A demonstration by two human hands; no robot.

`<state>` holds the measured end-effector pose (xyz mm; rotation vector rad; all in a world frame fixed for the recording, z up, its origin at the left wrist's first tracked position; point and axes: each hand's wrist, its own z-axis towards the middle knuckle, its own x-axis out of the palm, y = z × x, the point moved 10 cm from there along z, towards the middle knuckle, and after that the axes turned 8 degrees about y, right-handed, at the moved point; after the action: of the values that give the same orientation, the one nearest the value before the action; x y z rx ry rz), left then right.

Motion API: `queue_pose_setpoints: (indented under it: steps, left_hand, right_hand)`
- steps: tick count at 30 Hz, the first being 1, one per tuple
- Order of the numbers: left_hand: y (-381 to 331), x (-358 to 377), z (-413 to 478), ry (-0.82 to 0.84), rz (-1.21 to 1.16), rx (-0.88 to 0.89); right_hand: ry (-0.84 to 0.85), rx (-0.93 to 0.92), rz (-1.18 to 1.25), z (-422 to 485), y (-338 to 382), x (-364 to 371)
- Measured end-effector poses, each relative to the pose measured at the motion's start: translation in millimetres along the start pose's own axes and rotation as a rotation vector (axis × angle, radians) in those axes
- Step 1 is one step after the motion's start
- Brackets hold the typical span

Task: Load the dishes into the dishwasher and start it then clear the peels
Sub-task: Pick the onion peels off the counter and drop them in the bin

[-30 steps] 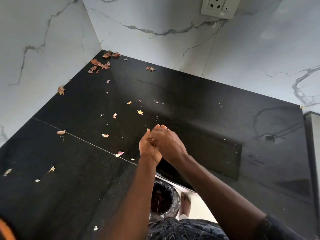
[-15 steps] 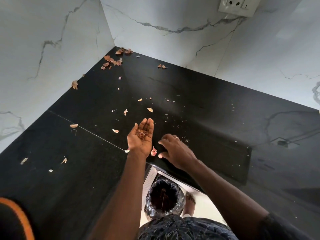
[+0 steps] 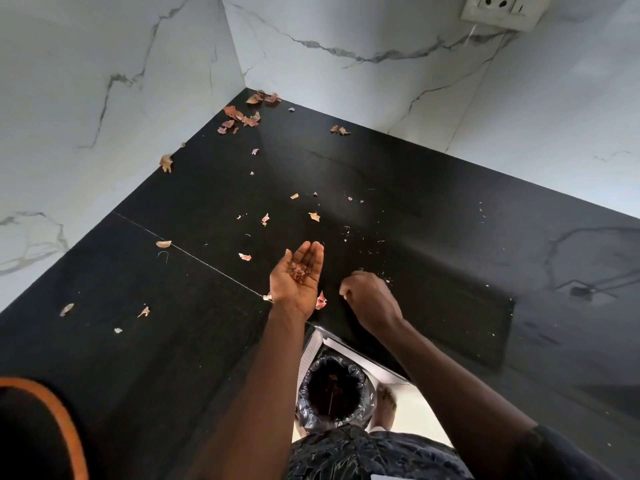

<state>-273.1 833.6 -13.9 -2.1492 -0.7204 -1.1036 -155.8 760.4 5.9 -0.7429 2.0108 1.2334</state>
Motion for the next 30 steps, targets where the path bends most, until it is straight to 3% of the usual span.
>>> queue_pose_setpoints:
  steps: [4,8,13,19,23,26,30]
  left_hand:
    - [5,-2,1,-0.002,0.044,-0.019]
    - [15,-2,3,-0.016,0.073,-0.047]
    - [30,1,4,-0.031,0.147,-0.059]
    - [37,4,-2,-0.021,0.202,-0.139]
    - [31,-2,-4,-0.040,0.122,-0.091]
    - [26,-5,-4,-0.037,0.039,-0.070]
    - [15,-6,-5,-0.011,0.025,-0.063]
  right_hand:
    - [-0.129,0.094,0.127,3,-27,-37]
    - [-0.215,0.011,0.223,3,-8,-72]
    - [-0.187,-0.192,0.215,-2,57,-78]
    - [-0.067,-0.263,-0.031,2,88,-38]
    - [-0.137,-0.304,0.081,-7,87,-49]
    - [-0.287,-0.173,0.144,-7,44,-77]
    - [-0.339,0.265,0.117,-10,-68,-89]
